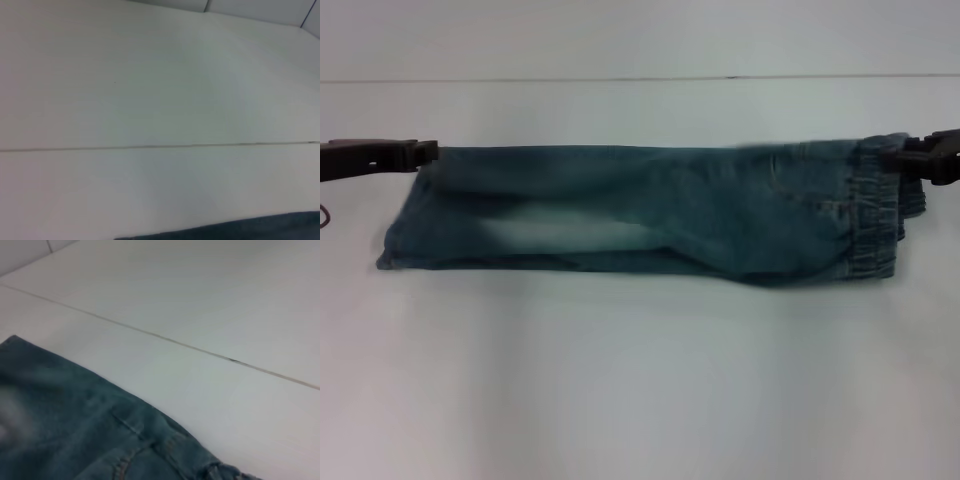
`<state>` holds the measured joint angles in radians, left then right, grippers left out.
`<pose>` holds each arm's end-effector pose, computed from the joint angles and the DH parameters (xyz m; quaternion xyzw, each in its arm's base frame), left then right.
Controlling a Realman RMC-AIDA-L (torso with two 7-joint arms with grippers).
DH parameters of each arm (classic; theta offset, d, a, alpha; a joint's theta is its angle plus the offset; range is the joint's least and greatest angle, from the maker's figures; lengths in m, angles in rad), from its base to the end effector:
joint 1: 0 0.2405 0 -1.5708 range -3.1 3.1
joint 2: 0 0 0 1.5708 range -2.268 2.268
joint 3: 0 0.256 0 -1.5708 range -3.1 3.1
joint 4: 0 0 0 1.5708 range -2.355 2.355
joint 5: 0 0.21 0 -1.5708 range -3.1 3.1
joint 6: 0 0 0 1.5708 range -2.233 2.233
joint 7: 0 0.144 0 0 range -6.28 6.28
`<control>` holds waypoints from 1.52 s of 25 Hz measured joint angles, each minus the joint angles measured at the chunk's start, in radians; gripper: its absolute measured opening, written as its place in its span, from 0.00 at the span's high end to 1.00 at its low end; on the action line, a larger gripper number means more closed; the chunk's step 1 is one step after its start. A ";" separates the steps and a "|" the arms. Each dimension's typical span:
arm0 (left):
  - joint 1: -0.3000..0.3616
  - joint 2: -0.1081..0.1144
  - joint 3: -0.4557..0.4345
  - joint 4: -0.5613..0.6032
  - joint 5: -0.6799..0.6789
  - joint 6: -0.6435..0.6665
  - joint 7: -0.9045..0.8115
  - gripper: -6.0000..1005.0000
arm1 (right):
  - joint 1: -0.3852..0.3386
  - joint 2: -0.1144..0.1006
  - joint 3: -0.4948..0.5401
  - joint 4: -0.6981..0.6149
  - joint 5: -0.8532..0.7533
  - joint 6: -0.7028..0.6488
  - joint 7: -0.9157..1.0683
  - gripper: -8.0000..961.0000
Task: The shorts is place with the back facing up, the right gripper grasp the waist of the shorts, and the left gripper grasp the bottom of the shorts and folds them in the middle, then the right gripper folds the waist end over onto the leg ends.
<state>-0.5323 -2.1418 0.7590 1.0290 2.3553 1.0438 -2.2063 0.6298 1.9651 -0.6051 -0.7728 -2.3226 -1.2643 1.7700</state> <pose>-0.2829 0.3978 0.0517 -0.8010 -0.4600 -0.1189 0.3643 0.3002 0.3981 0.0780 -0.8916 0.3372 0.0767 0.2923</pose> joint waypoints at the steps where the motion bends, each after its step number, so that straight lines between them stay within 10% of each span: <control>1: -0.005 0.001 0.001 0.001 0.002 0.003 -0.003 0.87 | 0.000 0.000 -0.007 -0.002 -0.001 0.005 0.002 0.66; 11: -0.027 0.008 0.001 -0.005 0.003 0.019 0.004 0.48 | 0.001 -0.003 -0.026 -0.010 -0.001 0.022 0.012 0.44; 19: -0.012 0.013 -0.017 -0.021 -0.180 0.271 0.229 0.30 | -0.093 0.018 -0.003 -0.083 0.075 -0.039 -0.015 0.05; 29: 0.004 0.051 -0.074 -0.146 -0.308 0.627 0.527 0.08 | -0.343 0.116 0.056 -0.105 0.378 -0.082 -0.307 0.06; 38: 0.015 0.049 -0.067 -0.148 -0.298 0.703 0.591 0.08 | -0.401 0.120 0.098 0.100 0.432 -0.129 -0.577 0.07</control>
<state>-0.5172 -2.0930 0.6918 0.8809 2.0576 1.7466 -1.6155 0.2287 2.0851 -0.5075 -0.6724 -1.8906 -1.3932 1.1926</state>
